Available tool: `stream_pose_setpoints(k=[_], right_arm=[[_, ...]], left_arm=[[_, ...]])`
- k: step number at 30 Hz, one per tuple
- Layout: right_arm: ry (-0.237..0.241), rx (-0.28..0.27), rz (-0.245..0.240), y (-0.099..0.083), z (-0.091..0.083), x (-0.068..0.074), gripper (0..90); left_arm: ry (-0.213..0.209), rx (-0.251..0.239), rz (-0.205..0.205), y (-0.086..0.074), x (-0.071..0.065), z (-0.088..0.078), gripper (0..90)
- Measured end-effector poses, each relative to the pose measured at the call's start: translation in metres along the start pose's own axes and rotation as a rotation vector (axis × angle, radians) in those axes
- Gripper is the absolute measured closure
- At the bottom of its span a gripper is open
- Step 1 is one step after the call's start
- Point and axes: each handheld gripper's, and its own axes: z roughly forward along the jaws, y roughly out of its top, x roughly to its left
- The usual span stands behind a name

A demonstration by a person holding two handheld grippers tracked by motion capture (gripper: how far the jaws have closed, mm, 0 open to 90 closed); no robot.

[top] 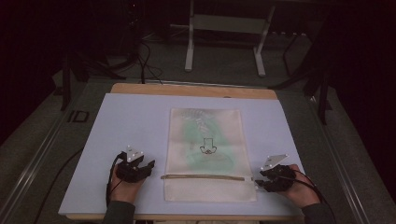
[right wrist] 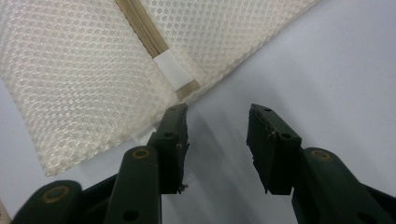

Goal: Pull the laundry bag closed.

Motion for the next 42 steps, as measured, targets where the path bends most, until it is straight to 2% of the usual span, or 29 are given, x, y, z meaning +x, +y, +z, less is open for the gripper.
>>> stream_pose_setpoints(k=[16, 26, 42], right_arm=[[0.007, 0.016, -0.033, 0.008, -0.003, 0.005, 59.8], [0.016, 0.029, -0.096, 0.026, -0.003, 0.01, 59.1], [0.055, 0.052, -0.152, 0.048, 0.0, 0.018, 59.3]], left_arm=[[-0.027, 0.003, 0.02, 0.0, -0.004, 0.0, 49.9], [-0.029, 0.003, 0.027, 0.0, -0.004, -0.001, 49.8], [-0.039, 0.008, 0.03, 0.0, -0.005, 0.0, 50.0]])
